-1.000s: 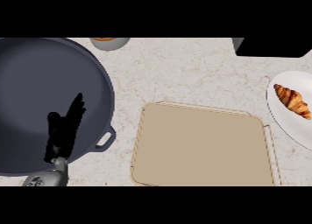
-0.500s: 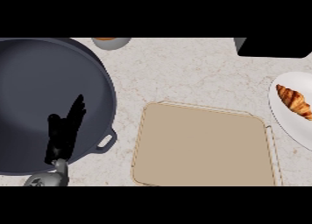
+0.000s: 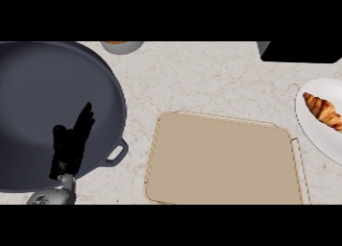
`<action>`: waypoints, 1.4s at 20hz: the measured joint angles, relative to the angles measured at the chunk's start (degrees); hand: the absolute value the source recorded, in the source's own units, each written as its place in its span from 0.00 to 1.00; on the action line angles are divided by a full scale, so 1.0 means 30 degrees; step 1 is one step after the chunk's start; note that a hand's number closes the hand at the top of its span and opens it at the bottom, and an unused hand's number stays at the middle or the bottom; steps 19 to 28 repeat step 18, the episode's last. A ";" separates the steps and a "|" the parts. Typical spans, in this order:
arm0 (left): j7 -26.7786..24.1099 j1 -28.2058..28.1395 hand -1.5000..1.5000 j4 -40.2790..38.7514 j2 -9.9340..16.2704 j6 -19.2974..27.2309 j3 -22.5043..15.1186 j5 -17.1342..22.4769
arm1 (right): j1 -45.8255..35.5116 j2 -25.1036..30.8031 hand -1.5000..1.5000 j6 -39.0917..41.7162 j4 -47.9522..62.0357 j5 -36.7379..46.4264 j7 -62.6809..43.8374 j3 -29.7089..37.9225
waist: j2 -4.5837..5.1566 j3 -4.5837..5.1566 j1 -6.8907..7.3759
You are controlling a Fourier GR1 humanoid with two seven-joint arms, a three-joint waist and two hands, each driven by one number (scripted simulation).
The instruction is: Pick the croissant from the tray and place it in the plate
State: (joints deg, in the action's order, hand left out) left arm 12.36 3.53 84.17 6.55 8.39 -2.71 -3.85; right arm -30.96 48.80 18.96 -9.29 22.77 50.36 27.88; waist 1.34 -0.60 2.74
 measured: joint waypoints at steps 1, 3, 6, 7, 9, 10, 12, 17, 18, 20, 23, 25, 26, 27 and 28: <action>0.0082 0.0019 0.50 0.0068 -0.0084 0.0058 -0.0075 -0.0045 | 0.0092 0.0094 0.00 -0.0002 0.0051 -0.0069 0.0016 0.0066 | 0.0002 -0.0008 -0.0006; 0.0032 0.0056 0.50 -0.0041 -0.0108 -0.0010 -0.0069 0.0006 | 0.0082 0.0246 0.00 -0.0024 0.0098 -0.0279 -0.0002 0.0267 | 0.0023 -0.0019 0.0001; -0.0034 0.0059 0.50 -0.0130 -0.0031 -0.0087 0.0027 0.0054 | 0.0245 0.0465 0.00 -0.0008 0.0143 -0.0467 0.0039 0.0434 | 0.0028 -0.0024 -0.0004; -0.0118 0.0086 0.50 -0.0210 -0.0034 -0.0072 0.0030 0.0016 | 0.0244 0.0492 0.00 -0.0093 0.0146 -0.0523 0.0021 0.0493 | 0.0044 -0.0029 0.0014; -0.0027 0.0094 0.50 -0.0115 -0.0053 -0.0045 -0.0021 -0.0031 | 0.0270 0.0689 0.00 -0.0144 0.0262 -0.0733 -0.0115 0.0716 | 0.0055 -0.0045 0.0060; 0.0009 0.0139 0.50 -0.0138 -0.0071 -0.0049 -0.0001 -0.0002 | 0.0368 0.0753 0.00 -0.0222 0.0303 -0.0811 -0.0109 0.0805 | 0.0060 -0.0046 0.0042; -0.0101 0.0075 0.50 -0.0199 -0.0159 0.0001 -0.0050 -0.0049 | 0.0501 0.0866 0.00 -0.0373 0.0372 -0.0993 -0.0109 0.1007 | 0.0077 -0.0060 0.0049; -0.0202 -0.0122 0.50 -0.0086 -0.0180 -0.0035 -0.0086 -0.0044 | 0.0768 0.1186 0.00 -0.0440 0.0416 -0.1080 -0.0179 0.1116 | 0.0078 -0.0068 0.0136; -0.0187 -0.0049 0.50 -0.0113 -0.0127 -0.0064 -0.0025 -0.0021 | 0.0803 0.1233 0.00 -0.0511 0.0402 -0.1091 -0.0179 0.1136 | 0.0086 -0.0071 0.0132; -0.0187 -0.0049 0.50 -0.0113 -0.0127 -0.0064 -0.0025 -0.0021 | 0.0803 0.1233 0.00 -0.0511 0.0402 -0.1091 -0.0179 0.1136 | 0.0086 -0.0071 0.0132; -0.0187 -0.0049 0.50 -0.0113 -0.0127 -0.0064 -0.0025 -0.0021 | 0.0803 0.1233 0.00 -0.0511 0.0402 -0.1091 -0.0179 0.1136 | 0.0086 -0.0071 0.0132; -0.0187 -0.0049 0.50 -0.0113 -0.0127 -0.0064 -0.0025 -0.0021 | 0.0803 0.1233 0.00 -0.0511 0.0402 -0.1091 -0.0179 0.1136 | 0.0086 -0.0071 0.0132; -0.0187 -0.0049 0.50 -0.0113 -0.0127 -0.0064 -0.0025 -0.0021 | 0.0803 0.1233 0.00 -0.0511 0.0402 -0.1091 -0.0179 0.1136 | 0.0086 -0.0071 0.0132; -0.0187 -0.0049 0.50 -0.0113 -0.0127 -0.0064 -0.0025 -0.0021 | 0.0803 0.1233 0.00 -0.0511 0.0402 -0.1091 -0.0179 0.1136 | 0.0086 -0.0071 0.0132; -0.0187 -0.0049 0.50 -0.0113 -0.0127 -0.0064 -0.0025 -0.0021 | 0.0803 0.1233 0.00 -0.0511 0.0402 -0.1091 -0.0179 0.1136 | 0.0086 -0.0071 0.0132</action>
